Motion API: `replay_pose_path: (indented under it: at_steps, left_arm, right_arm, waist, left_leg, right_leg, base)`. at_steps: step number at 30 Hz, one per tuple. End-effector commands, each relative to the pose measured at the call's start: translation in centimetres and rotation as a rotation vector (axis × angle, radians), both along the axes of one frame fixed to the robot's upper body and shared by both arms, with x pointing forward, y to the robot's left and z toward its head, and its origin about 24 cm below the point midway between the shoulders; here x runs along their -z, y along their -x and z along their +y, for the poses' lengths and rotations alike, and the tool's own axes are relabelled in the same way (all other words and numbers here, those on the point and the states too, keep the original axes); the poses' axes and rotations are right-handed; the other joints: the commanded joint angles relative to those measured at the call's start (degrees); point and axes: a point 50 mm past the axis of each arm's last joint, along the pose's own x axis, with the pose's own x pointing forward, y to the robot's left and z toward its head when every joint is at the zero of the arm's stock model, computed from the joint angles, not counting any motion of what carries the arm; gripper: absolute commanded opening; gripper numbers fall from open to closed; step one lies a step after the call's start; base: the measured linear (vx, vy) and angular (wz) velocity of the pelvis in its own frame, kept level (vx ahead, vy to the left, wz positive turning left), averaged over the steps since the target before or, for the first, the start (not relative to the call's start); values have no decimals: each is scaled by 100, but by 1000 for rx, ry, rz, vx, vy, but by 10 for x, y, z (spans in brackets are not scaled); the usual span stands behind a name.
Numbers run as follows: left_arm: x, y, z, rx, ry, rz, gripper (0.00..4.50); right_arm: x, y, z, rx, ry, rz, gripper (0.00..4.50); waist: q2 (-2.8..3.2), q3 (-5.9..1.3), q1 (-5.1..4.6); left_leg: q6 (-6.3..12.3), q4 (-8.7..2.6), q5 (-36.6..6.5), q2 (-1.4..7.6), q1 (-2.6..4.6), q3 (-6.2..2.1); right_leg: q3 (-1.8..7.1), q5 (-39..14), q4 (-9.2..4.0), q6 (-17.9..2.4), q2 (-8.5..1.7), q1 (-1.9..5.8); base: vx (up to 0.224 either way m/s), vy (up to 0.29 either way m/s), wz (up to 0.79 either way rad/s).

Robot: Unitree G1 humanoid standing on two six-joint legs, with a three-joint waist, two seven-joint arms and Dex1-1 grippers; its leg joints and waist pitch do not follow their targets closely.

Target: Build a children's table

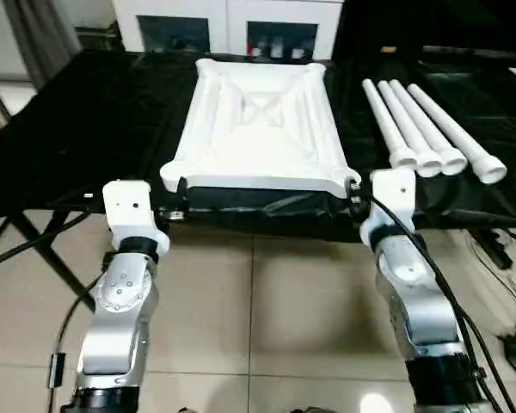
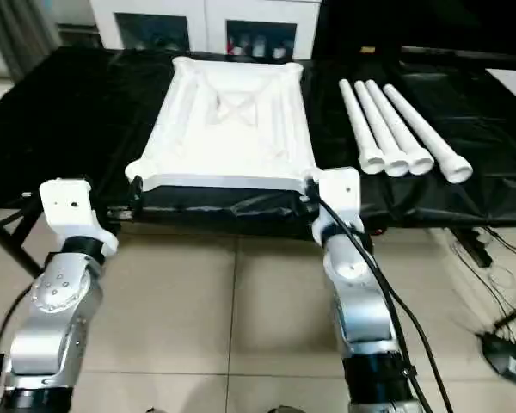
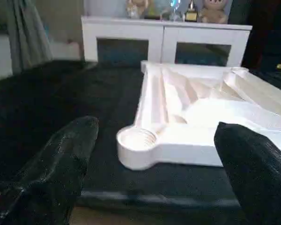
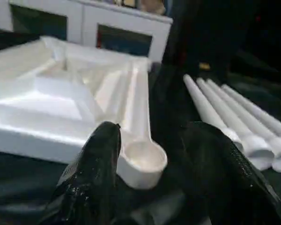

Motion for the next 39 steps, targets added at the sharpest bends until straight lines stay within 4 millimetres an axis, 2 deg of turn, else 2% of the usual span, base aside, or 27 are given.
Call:
replay_pose_path:
  at_steps: [1, 2, 3, 4, 5, 6, 9, 13, 14, 15, 16, 17, 19, 20, 21, 22, 23, 24, 25, 26, 28, 29, 30, 33, 35, 36, 39]
  left_arm:
    - [-9, 0, -5, 39, -5, -16, 448]
    - [-11, 1, -6, 52, -15, -33, 448]
    - [-13, 1, -8, 60, -32, -45, 448]
    - [-18, 2, -10, 75, -61, -88, 448]
    - [-20, 3, -13, 95, -78, -111, 448]
    - [-20, 3, -14, 100, -86, -109, 448]
    - [-20, 3, -15, 102, -121, -101, 448]
    - [-21, 4, -14, 86, -57, -85, 448]
    - [-20, 4, -13, 83, -66, -81, 448]
    - [-18, 4, -12, 90, -65, -65, 448]
    - [-17, 4, -12, 94, -63, -55, 448]
    - [-16, 5, -12, 96, -61, -50, 448]
    - [-18, 5, -13, 119, -29, -60, 448]
    - [-19, 6, -14, 124, -19, -67, 448]
    - [-20, 6, -14, 132, -2, -70, 450]
    - [-20, 6, -14, 128, -4, -68, 450]
    - [-20, 6, -14, 133, 3, -70, 450]
    - [-20, 6, -14, 130, 3, -69, 450]
    - [-20, 6, -14, 131, 6, -70, 450]
    - [-21, 6, -15, 137, 29, -76, 450]
    - [-21, 6, -14, 135, 15, -71, 450]
    - [-21, 6, -14, 133, 12, -70, 450]
    - [-21, 6, -13, 132, 13, -71, 450]
    - [-22, 7, -12, 123, 27, -82, 450]
    - [-22, 7, -11, 106, 0, -83, 450]
    - [-23, 8, -11, 106, -17, -93, 450]
    - [-24, 8, -11, 117, -43, -113, 450]
  right_arm:
    - [-3, 1, -3, -15, -66, 2, 239]
    - [-2, 2, -4, -16, -99, 20, 239]
    - [-2, 2, -5, -12, -120, 30, 239]
    - [-1, 2, -6, -6, -141, 36, 239]
    - [-2, 2, -5, -26, -151, 27, 239]
    - [-2, 2, -4, -38, -148, 21, 239]
    - [-3, 2, 0, -52, -118, 9, 239]
    - [-5, 2, 1, -49, -154, 5, 239]
    - [-5, 2, 1, -48, -157, 7, 239]
    - [-4, 2, 0, -46, -152, 16, 239]
    - [-3, 2, -1, -40, -154, 22, 239]
    - [-3, 2, -1, -37, -156, 26, 239]
    - [-1, 1, -3, -24, -152, 36, 239]
    - [0, 1, -4, -19, -155, 37, 239]
    - [0, 1, -5, -14, -162, 38, 267]
    - [0, 1, -7, 0, -156, 36, 275]
    - [1, 1, -7, -1, -161, 38, 275]
    - [1, 1, -7, -3, -160, 38, 280]
    - [1, 0, -7, -2, -159, 37, 306]
    - [0, 0, -5, -22, -178, 36, 317]
    - [0, 0, -4, -26, -175, 35, 320]
    - [0, 0, -4, -27, -176, 34, 333]
    - [0, 0, -3, -29, -177, 34, 348]
    - [-1, 1, -3, -30, -175, 33, 368]
    - [-3, 0, -1, -42, -144, 17, 377]
    - [-4, 0, 0, -52, -119, 16, 377]
    - [-6, 0, 3, -76, -126, 10, 377]
  waist:
    - [25, -306, -2]
    - [2, -309, 46]
    - [-2, -314, 57]
    - [-13, -310, 67]
    - [7, -328, 80]
    - [31, -325, 75]
    - [34, -330, 69]
    - [29, -330, 74]
    - [5, -338, 66]
    - [-1, -340, 100]
    - [7, -359, 96]
    - [-27, -385, 113]
    - [-57, -420, 142]
    - [-55, -424, 143]
    - [-71, -409, 132]
    - [-69, -395, 135]
    - [-37, -418, 140]
    - [-72, -410, 106]
    - [-82, -410, 96]
    - [-102, -435, 94]
    - [-94, -436, 81]
    - [-144, -394, 93]
    - [-74, -414, 76]
    - [-75, -411, 79]
    - [-46, -424, 108]
    - [-53, -414, 117]
    - [-67, -400, 149]
  left_leg:
    - [453, -408, -1199, 21, 76, -16]
    - [332, -432, -1228, 58, 50, -49]
    - [264, -459, -1207, 86, 39, -79]
    - [145, -495, -1107, 99, 35, -104]
    - [73, -525, -975, 119, 41, -133]
    - [-6, -538, -847, 143, 38, -150]
    - [-120, -534, -734, 135, 40, -147]
    - [-184, -536, -722, 133, 47, -141]
    - [-519, -432, -887, 103, 180, 18]
    - [-723, -410, -1086, 63, 220, 79]
    - [-803, -357, -1172, 43, 294, 149]
    - [-806, -343, -1236, -2, 289, 178]
    - [-680, -281, -1219, -74, 237, 232]
    - [-578, -250, -1288, -82, 254, 255]
    - [-504, -223, -1309, -113, 189, 233]
    - [-482, -233, -1323, -97, 173, 212]
    - [-415, -195, -1418, -63, 258, 220]
    - [-306, -196, -1436, -74, 223, 210]
    - [-268, -186, -1404, -89, 189, 206]
    - [-212, -183, -1290, -110, 127, 171]
    - [-142, -166, -1238, -92, 138, 169]
    - [23, -270, -1254, -62, 21, 65]
    - [114, -289, -1056, 5, 33, 35]
    - [172, -281, -885, 33, 50, 26]
    - [219, -297, -619, 69, 48, 1]
    - [212, -307, -554, 71, 16, -16]
    - [143, -311, -633, 71, 5, -28]
  right_leg:
    - [62, -1026, -501, -1334, -251, 210]
    - [164, -1520, -496, -978, -366, 218]
    - [188, -1654, -476, -856, -405, 235]
    - [178, -1712, -465, -687, -380, 233]
    - [171, -1483, -431, -648, -370, 239]
    - [163, -1127, -388, -695, -361, 243]
    - [163, -729, -339, -791, -368, 274]
    - [172, -586, -317, -875, -378, 283]
    - [279, -831, -384, -696, -176, 137]
    - [336, -1085, -418, -517, -62, 78]
    - [381, -1158, -454, -404, 41, -7]
    - [401, -1097, -431, -299, 129, -12]
    - [492, -961, -442, -193, 220, -9]
    - [527, -985, -463, -158, 272, -62]
    - [588, -1114, -474, -122, 305, -38]
    - [584, -1215, -476, -117, 294, -50]
    - [582, -1407, -500, -80, 310, -131]
    - [586, -1482, -512, -86, 309, -103]
    - [611, -1513, -522, -84, 308, -80]
    - [650, -1460, -485, -94, 278, -14]
    - [664, -1417, -497, -125, 299, -62]
    - [575, -1364, -425, -260, 127, 53]
    - [554, -1242, -410, -360, 15, 40]
    - [519, -1113, -396, -520, -30, 33]
    - [460, -675, -339, -684, -76, 48]
    - [436, -591, -319, -710, -104, 82]
    - [438, -755, -318, -668, -144, 98]
  base:
    - [0, 0, 0]
    - [0, 0, 0]
    - [-5, -52, 4]
    - [0, 0, 0]
    - [0, 0, 0]
    - [0, 0, 0]
    - [0, 0, 0]
    - [0, 0, 0]
    - [0, 0, 0]
    - [-7, 16, -20]
    - [-14, 17, -30]
    - [-14, 17, -30]
    - [-14, 0, -33]
    - [-13, -6, -31]
    - [-12, 14, -32]
    - [-12, 20, -27]
    - [-12, 20, -27]
    - [0, 0, 0]
    - [-9, 8, -18]
    - [-9, 8, -18]
    - [0, 0, 0]
    - [0, 0, 0]
    - [0, 0, 0]
    - [0, 0, 0]
    - [0, 0, 0]
    - [0, 0, 0]
    - [0, 0, 0]
